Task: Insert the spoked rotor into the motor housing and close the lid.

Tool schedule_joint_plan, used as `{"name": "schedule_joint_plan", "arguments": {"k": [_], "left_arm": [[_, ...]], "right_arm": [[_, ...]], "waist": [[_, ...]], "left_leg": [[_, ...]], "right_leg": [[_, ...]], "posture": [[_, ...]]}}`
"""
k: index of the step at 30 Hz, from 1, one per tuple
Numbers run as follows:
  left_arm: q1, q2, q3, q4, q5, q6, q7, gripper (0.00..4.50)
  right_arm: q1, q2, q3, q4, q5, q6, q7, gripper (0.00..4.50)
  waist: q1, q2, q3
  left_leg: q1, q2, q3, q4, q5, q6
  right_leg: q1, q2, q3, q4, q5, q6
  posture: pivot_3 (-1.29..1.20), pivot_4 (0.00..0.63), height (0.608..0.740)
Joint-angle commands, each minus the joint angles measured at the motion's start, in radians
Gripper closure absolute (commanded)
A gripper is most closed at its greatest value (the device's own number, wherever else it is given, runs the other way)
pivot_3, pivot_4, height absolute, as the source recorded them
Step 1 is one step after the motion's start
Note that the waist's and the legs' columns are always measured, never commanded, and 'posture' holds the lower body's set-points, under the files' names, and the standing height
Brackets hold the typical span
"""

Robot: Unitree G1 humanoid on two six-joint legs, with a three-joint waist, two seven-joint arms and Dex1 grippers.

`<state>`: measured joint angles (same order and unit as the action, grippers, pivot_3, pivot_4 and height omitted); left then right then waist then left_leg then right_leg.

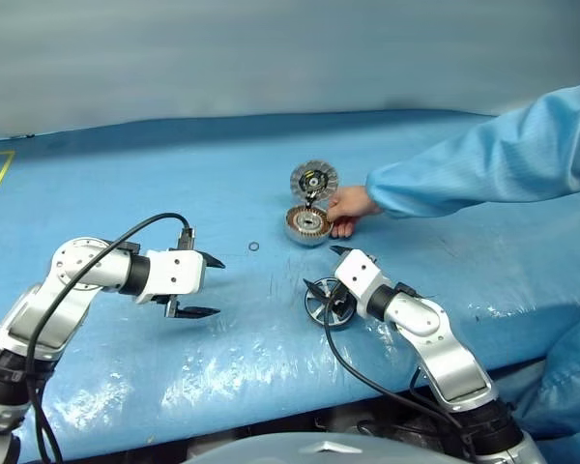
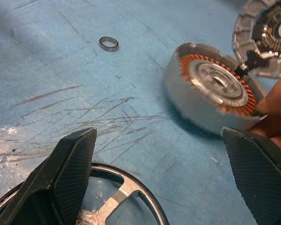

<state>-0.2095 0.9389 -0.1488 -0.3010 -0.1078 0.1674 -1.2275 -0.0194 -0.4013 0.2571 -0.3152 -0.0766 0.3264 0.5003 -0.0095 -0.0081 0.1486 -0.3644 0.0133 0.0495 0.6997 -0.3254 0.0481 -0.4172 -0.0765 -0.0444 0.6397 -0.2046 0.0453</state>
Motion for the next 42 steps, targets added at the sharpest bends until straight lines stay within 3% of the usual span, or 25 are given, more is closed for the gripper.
{"name": "schedule_joint_plan", "arguments": {"k": [1,10,19,25,31,42], "left_arm": [[-0.005,-0.022,0.006,-0.003,-0.012,0.005,0.025,0.59],[0.042,-0.157,0.063,0.042,-0.065,-0.013,0.158,0.59],[0.154,-0.337,0.096,0.094,-0.130,-0.044,0.287,0.59],[0.186,-0.385,0.084,0.116,-0.086,-0.081,0.357,0.59],[0.235,-0.392,0.080,0.080,-0.082,-0.089,0.388,0.59],[0.287,-0.398,0.071,0.044,-0.077,-0.078,0.430,0.59]], "right_arm": [[0.004,-0.011,-0.022,-0.021,0.001,-0.015,-0.003,0.00],[-0.022,-0.038,-0.034,-0.068,0.020,-0.002,0.026,0.00],[-0.295,-0.109,-0.012,0.008,0.083,0.149,0.215,0.00],[-0.480,-0.144,0.083,0.202,0.078,0.199,0.371,0.00],[-0.607,-0.130,0.118,0.372,0.066,0.170,0.433,0.00],[-0.634,-0.150,0.190,0.446,-0.014,0.072,0.498,0.00]], "waist": [[0.000,0.000,0.000],[0.000,-0.001,0.001],[-0.001,-0.001,0.002],[-0.001,0.000,0.003],[-0.003,0.000,0.003],[-0.001,0.001,0.003]], "left_leg": [[0.000,0.000,0.000,0.000,0.000,0.000],[0.000,0.000,0.000,0.000,0.000,0.000],[0.000,0.000,-0.001,0.000,0.000,0.000],[-0.001,-0.001,-0.002,0.000,-0.002,0.004],[-0.002,-0.001,-0.002,0.000,-0.001,0.001],[-0.006,-0.001,-0.003,-0.001,-0.001,0.002]], "right_leg": [[0.000,0.000,0.000,0.000,0.000,0.000],[0.000,0.000,0.000,0.000,0.001,0.002],[0.000,-0.001,0.000,0.000,0.003,0.004],[0.000,-0.002,-0.003,-0.001,0.003,0.004],[0.000,-0.002,-0.003,-0.003,0.004,0.005],[0.000,-0.003,-0.006,-0.009,0.006,0.008]], "posture": [[0.00,0.150,0.740],[0.00,0.150,0.740],[0.00,0.150,0.740],[0.00,0.150,0.740],[0.00,0.150,0.740],[0.00,0.150,0.740]]}}
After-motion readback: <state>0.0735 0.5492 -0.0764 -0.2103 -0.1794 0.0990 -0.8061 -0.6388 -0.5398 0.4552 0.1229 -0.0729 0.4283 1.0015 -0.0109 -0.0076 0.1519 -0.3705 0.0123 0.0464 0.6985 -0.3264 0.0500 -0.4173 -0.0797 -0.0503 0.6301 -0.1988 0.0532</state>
